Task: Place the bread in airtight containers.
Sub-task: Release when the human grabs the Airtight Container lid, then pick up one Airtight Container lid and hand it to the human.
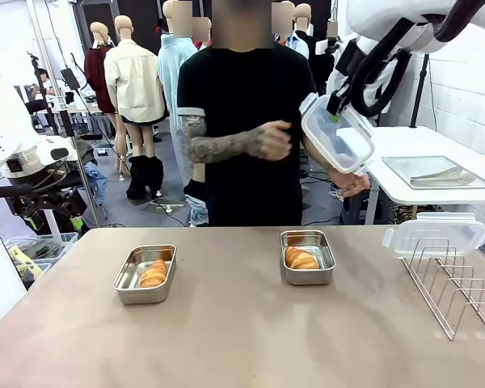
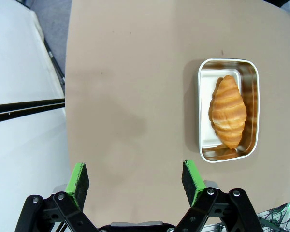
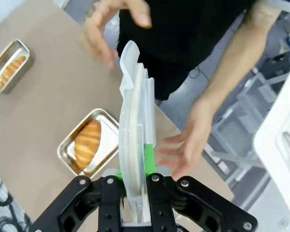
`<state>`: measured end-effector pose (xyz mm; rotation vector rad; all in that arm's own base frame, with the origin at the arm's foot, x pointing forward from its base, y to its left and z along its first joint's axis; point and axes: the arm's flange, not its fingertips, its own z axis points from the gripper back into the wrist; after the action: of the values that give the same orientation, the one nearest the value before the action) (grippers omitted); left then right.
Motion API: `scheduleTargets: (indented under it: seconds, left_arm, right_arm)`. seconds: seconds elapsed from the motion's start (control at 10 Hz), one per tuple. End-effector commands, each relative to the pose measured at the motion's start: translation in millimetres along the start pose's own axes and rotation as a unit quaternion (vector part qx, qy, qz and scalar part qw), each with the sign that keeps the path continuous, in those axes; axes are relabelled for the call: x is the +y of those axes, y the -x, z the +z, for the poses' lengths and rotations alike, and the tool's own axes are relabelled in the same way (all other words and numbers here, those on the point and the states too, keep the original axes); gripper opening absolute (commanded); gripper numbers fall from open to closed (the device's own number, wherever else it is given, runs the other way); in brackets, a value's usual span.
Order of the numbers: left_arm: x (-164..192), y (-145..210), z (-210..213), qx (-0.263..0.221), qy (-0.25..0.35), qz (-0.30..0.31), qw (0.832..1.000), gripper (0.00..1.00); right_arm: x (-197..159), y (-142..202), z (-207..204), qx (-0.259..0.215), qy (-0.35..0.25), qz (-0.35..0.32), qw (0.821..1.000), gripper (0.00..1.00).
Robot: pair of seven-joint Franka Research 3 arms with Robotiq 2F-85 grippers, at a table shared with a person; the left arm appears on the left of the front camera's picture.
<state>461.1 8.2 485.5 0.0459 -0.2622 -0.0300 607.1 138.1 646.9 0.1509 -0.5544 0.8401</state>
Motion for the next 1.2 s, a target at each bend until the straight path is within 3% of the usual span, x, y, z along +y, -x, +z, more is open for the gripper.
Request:
scheduleTargets:
  seconds: [0.0, 0.1, 0.9, 1.0, 1.1]
  left_arm:
    - [-0.1, 2.2, 0.4, 0.000, -0.004, 0.008, 1.000, 1.00]
    - [-0.1, 2.2, 0.4, 0.000, -0.004, 0.008, 1.000, 1.00]
    - [-0.1, 2.2, 0.4, 0.000, -0.004, 0.008, 1.000, 1.00]
    - [-0.1, 2.2, 0.4, 0.000, -0.004, 0.008, 1.000, 1.00]
    - [-0.1, 2.2, 0.4, 0.000, -0.004, 0.008, 1.000, 1.00]
  right_arm:
    - [-2.9, -7.7, -0.2, 0.012, -0.023, 0.015, 1.000, 0.00]
    - [0.0, 0.0, 0.0, 0.000, 0.000, 0.000, 1.000, 0.00]
    - [-1.2, -1.1, -2.1, 0.003, -0.005, 0.004, 1.000, 0.00]
    - [6.9, 6.1, 4.0, 0.030, -0.018, 0.039, 0.999, 0.07]
    - [16.5, 14.9, 13.4, 0.039, -0.023, 0.065, 0.997, 0.25]
